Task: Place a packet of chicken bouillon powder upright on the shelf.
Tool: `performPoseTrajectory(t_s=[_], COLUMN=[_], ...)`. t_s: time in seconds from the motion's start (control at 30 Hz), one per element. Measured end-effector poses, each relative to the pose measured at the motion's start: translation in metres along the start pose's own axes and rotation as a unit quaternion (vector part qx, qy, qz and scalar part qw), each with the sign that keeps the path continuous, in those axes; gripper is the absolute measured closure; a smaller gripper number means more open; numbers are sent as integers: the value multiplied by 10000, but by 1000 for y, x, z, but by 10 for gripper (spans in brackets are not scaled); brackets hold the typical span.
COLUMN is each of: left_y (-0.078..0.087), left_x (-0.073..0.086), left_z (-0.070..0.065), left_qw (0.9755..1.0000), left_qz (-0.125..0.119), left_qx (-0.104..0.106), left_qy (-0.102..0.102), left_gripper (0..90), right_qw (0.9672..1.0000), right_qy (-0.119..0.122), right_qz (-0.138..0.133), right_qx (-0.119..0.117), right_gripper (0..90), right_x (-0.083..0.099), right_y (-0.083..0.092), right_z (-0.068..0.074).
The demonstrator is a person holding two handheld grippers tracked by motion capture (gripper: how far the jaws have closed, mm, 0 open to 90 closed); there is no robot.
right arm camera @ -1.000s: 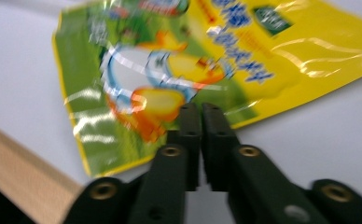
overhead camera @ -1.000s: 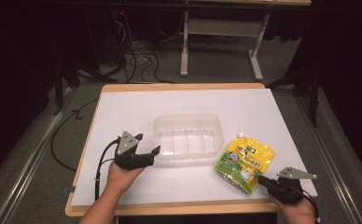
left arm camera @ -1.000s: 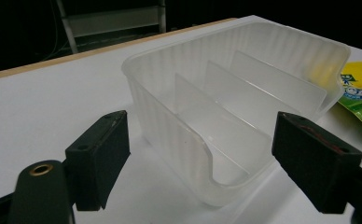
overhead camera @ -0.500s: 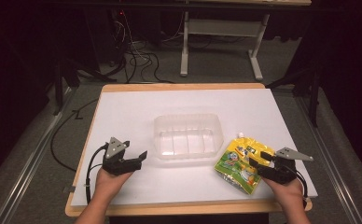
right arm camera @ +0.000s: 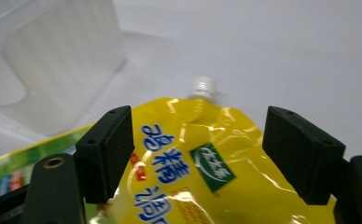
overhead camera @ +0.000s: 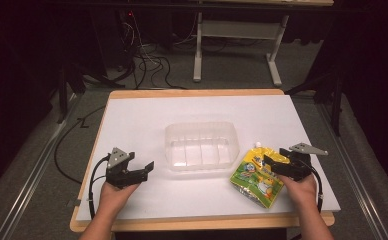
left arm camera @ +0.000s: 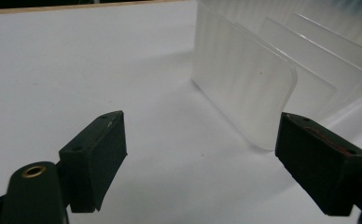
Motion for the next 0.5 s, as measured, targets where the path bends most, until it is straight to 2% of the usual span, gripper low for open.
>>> performPoseTrajectory(t_s=[0.03,0.07,0.1,0.13,0.2,0.23,0.37,0.4,0.5], left_y=[0,-1,-1,0,1,2,5,5,6], left_x=[-1,-1,-1,-4,-5,-6,-7,-8,-10], left_z=[0,0,-1,-2,-3,-4,-7,-7,-8], left_qw=[10000,10000,9999,9998,9998,9999,9999,9999,9997], left_qz=[-9,38,93,92,55,38,6,-13,-58], left_qx=[-11,18,35,-1,29,76,135,146,204], left_qy=[-31,-26,-61,-180,-175,-148,-107,-87,-103], left_gripper=[169,183,183,185,186,186,186,186,185], right_qw=[10000,9997,9997,9994,9993,9986,9953,9924,9909], right_qy=[-61,-214,-214,-300,-322,-461,-958,-1226,-1342], right_qz=[0,-2,-2,-45,-65,-106,-107,-20,111], right_qx=[40,122,122,170,190,217,120,51,-37], right_gripper=[257,256,256,255,249,248,255,264,290], right_x=[1,6,6,10,11,12,15,18,20], right_y=[2,6,6,12,15,20,26,26,23], right_z=[-5,-17,-17,-29,-34,-40,-55,-59,-59])
Point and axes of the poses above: each handheld gripper's, and its own axes: y roughly backward along the jaws, x roughly out of its underside, z roughly to its left, the point moved 9 cm from there along -y, roughly forward along the jaws, and after that the axes turned 6 degrees about -y, right-handed, at the moved point
